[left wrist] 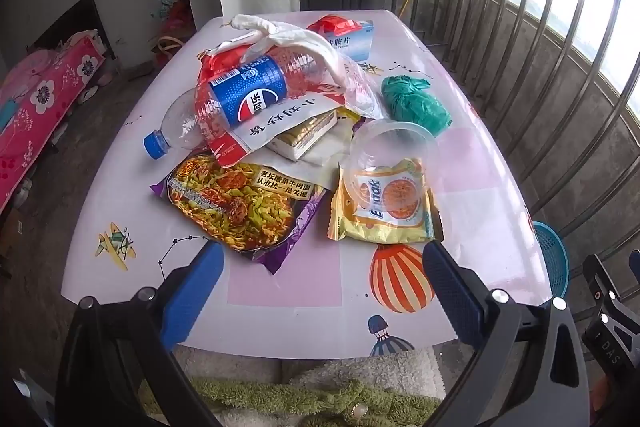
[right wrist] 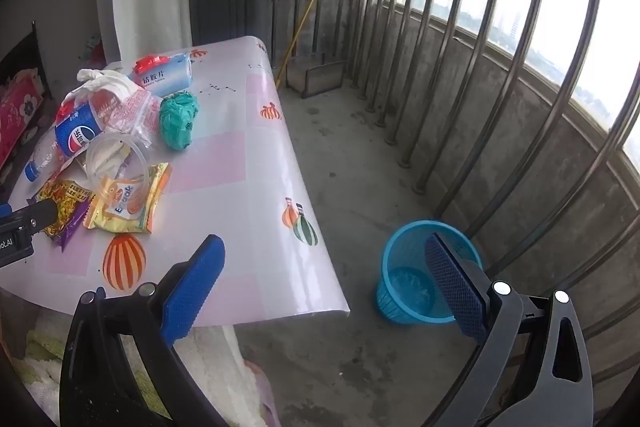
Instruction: Collect trash
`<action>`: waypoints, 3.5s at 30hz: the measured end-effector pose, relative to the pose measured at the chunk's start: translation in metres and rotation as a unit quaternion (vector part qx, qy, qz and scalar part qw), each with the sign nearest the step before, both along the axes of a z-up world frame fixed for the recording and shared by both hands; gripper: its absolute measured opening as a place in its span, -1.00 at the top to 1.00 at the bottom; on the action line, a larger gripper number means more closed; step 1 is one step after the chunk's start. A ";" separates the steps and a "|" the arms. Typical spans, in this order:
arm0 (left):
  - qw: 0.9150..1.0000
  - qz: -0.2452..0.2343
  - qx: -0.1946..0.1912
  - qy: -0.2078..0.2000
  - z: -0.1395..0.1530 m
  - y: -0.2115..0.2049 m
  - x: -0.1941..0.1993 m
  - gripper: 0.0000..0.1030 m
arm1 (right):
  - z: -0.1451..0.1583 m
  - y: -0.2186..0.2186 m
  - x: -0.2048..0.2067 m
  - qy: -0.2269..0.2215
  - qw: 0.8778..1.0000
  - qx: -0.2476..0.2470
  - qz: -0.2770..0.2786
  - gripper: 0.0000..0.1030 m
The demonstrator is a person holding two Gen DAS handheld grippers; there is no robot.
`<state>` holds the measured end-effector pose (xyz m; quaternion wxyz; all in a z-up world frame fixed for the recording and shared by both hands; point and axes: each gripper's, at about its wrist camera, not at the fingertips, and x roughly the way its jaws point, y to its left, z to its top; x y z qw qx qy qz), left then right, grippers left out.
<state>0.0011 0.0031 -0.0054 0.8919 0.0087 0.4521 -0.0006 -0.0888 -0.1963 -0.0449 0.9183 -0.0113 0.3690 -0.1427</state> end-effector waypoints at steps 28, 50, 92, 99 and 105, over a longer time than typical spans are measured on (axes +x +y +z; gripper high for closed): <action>1.000 0.005 -0.004 0.014 -0.006 0.005 -0.001 -0.89 | 0.001 0.000 -0.007 0.004 1.000 -0.007 0.002 -0.85; 1.000 0.013 -0.008 0.020 -0.007 0.011 -0.002 -0.89 | 0.005 0.011 -0.001 0.010 1.000 -0.014 0.012 -0.85; 0.996 0.009 -0.019 -0.083 0.001 0.119 0.020 -0.89 | 0.001 0.081 0.082 -0.024 0.987 0.073 0.140 -0.61; 0.983 -0.053 -0.111 -0.135 0.008 0.128 0.038 -0.89 | -0.011 0.094 0.113 0.000 0.981 0.081 0.174 -0.26; 0.978 -0.101 -0.092 -0.156 0.006 0.112 0.060 -0.89 | -0.021 0.104 0.130 0.020 0.979 0.081 0.188 0.08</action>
